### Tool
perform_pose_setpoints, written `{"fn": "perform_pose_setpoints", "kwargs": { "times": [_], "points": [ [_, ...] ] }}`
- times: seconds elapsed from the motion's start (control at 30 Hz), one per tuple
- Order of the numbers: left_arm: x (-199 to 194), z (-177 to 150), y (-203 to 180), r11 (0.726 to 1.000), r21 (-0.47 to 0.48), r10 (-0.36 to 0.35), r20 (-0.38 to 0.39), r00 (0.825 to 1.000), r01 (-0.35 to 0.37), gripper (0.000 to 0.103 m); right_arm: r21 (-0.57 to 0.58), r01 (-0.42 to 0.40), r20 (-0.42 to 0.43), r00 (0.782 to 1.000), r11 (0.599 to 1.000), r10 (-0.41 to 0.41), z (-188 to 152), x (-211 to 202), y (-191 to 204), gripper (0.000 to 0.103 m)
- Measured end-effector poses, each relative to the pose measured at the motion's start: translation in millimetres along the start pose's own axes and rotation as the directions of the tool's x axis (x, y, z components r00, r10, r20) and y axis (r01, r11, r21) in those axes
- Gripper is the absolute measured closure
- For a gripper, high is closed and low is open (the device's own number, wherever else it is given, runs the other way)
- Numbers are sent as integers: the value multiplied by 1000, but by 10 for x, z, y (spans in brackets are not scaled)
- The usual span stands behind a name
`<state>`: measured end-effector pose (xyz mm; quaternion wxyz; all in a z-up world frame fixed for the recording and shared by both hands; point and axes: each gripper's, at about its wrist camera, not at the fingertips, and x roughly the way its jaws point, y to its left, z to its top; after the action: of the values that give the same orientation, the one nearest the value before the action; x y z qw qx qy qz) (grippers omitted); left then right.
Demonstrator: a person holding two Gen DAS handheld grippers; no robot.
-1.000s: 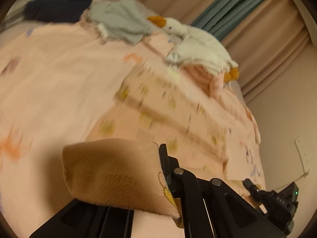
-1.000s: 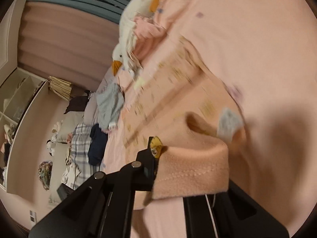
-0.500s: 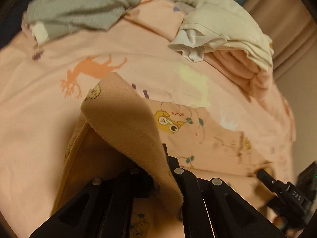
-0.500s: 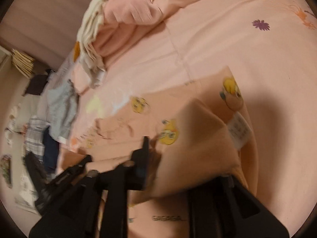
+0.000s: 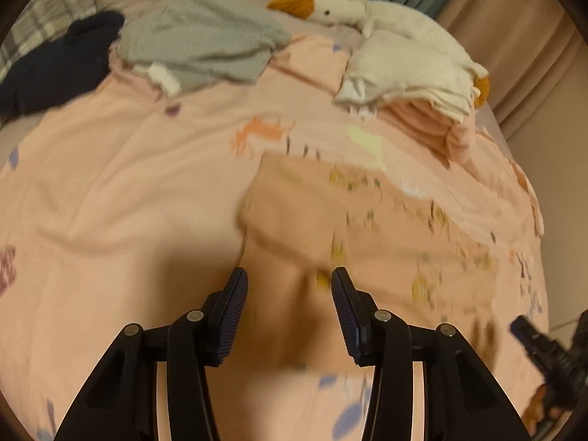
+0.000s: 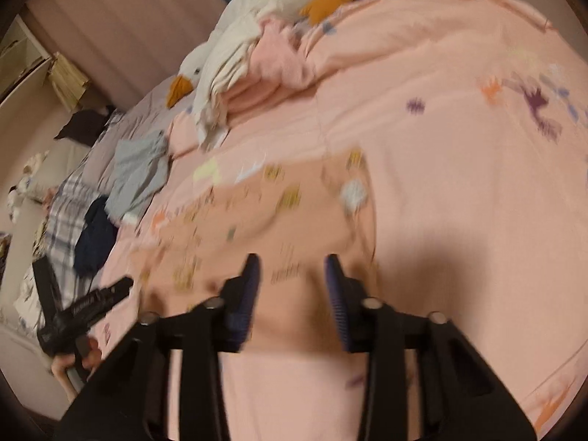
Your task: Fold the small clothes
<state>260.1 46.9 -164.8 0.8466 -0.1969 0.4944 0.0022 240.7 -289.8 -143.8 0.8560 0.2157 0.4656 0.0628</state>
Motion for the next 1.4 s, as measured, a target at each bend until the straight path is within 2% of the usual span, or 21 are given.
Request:
{"fn": "perform_pose_setpoints", "kwargs": {
  "times": [0.1,0.2,0.27,0.3,0.33,0.43,0.5,0.53,0.6,0.67,0.73,0.77,0.8,0.9,0.97,1.03,1.13,1.2,1.23,1.33,1.4],
  "points": [
    [140,-171,-56,997,61,-36,-54,998,39,58,-73,-14,-42,999,997,11,-267,163,122,81],
    [414,-196,-304,990,144,5,-57,998,3,58,-144,64,-54,996,988,-72,-353,482,272,87],
    [577,-104,-475,982,191,-6,-52,999,16,58,-90,1,-80,997,996,-8,-274,679,285,87],
    [652,-23,-548,978,207,2,-43,999,7,58,-76,-35,-101,995,996,27,-193,789,305,88],
    [719,63,-604,976,216,20,-31,999,-13,58,-81,-22,-106,994,996,13,-68,928,336,88],
    [935,536,-734,966,222,127,30,991,-131,58,-89,94,-65,993,992,-100,337,1222,354,88],
    [1009,875,-693,968,163,182,75,980,-192,58,-63,123,-72,989,990,-127,747,1457,299,89],
    [1001,1091,-613,969,92,221,103,970,-230,58,-29,122,-74,990,992,-124,936,1515,252,89],
    [872,1212,-450,972,-3,233,131,964,-234,58,54,142,-52,989,988,-139,1202,1451,148,83],
    [674,1157,-286,983,-47,181,153,971,-176,58,70,95,5,995,993,-95,1269,1195,77,78],
    [478,991,-143,995,-45,96,147,984,-91,55,68,39,39,998,997,-42,1202,922,-8,55],
    [368,872,-67,997,-56,54,143,988,-46,53,85,16,42,999,996,-20,1109,743,-88,33],
    [269,752,-14,998,-67,10,136,991,0,45,112,-9,59,998,994,3,1013,589,-166,20],
    [-46,273,127,983,-133,-103,159,982,125,22,201,-88,115,991,976,66,592,110,-418,5],
    [-153,-104,210,964,-202,-147,146,978,175,18,275,-114,102,991,955,88,260,-56,-542,2],
    [-147,-382,194,953,-218,-191,105,976,210,18,376,-157,68,988,913,142,-121,-86,-665,2],
    [39,-748,139,910,-256,-335,15,942,327,18,482,-266,4,954,835,301,-602,74,-671,2],
    [253,-901,86,875,-309,-404,-45,913,372,18,516,-271,-34,941,812,336,-840,219,-589,2],
    [328,-913,73,863,-323,-424,-43,905,389,18,521,-272,-37,940,809,340,-910,276,-536,2],
    [401,-778,32,837,-339,-426,92,900,430,18,493,-281,28,951,823,308,-920,326,-344,3],
    [478,-628,-18,819,-326,-453,137,881,472,18,500,-311,46,942,808,334,-846,411,-282,5]
  ]
}}
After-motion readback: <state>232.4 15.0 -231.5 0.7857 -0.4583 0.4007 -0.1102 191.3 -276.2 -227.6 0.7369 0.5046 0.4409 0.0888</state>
